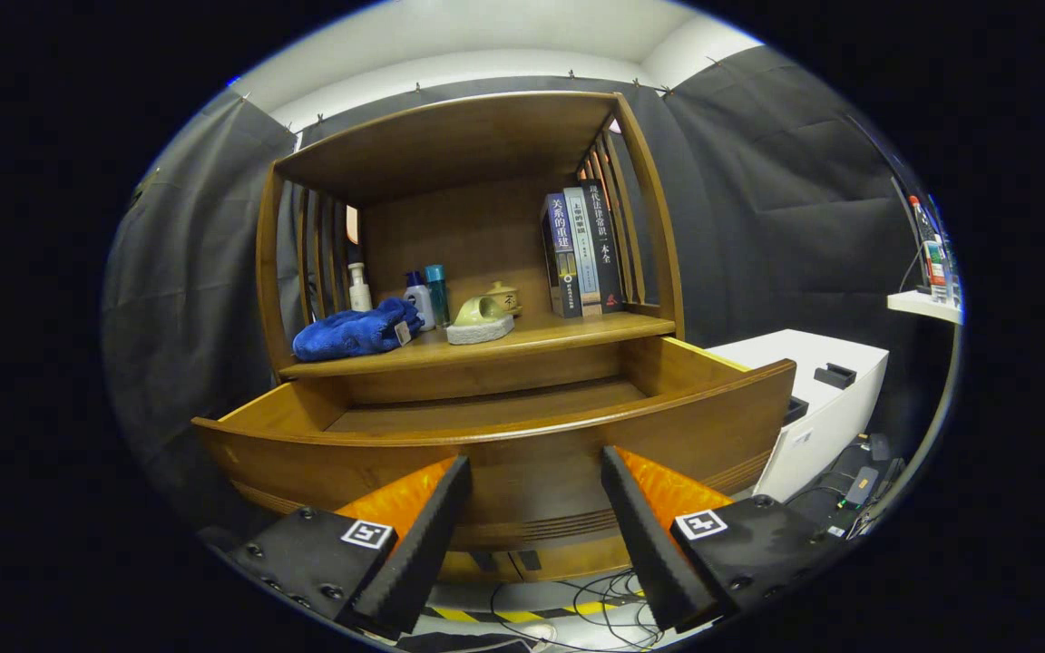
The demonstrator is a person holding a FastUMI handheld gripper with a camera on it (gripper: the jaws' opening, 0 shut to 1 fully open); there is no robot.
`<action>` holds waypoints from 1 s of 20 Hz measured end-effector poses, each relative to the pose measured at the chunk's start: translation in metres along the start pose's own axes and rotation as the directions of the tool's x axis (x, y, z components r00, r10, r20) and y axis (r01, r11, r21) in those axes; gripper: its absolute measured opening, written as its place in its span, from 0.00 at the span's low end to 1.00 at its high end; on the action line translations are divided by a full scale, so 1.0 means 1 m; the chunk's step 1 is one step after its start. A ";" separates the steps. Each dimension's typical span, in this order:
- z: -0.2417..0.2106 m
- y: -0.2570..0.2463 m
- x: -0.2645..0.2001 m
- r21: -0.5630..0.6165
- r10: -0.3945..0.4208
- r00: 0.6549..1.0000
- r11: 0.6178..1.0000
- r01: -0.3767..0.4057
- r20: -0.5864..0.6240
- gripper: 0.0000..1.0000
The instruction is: Pull open the drawer, take out the items inside it, and place them on the countertop above the cabinet.
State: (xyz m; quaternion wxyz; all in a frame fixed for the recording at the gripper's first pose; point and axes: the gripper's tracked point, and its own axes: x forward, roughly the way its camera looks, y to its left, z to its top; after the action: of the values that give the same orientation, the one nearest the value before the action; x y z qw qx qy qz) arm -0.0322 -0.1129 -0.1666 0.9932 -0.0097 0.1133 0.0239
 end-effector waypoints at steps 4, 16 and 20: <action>0.006 0.004 0.025 0.012 -0.008 1.000 1.000 0.008 -0.011 0.97; 0.022 0.011 0.118 -0.001 -0.033 0.999 0.999 0.033 -0.043 0.98; 0.031 0.013 0.146 -0.005 -0.030 0.999 1.000 0.030 -0.034 0.98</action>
State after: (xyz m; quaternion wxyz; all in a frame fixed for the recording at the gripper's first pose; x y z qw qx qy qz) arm 0.1166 -0.0929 -0.1695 0.9914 -0.0140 0.1301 0.0093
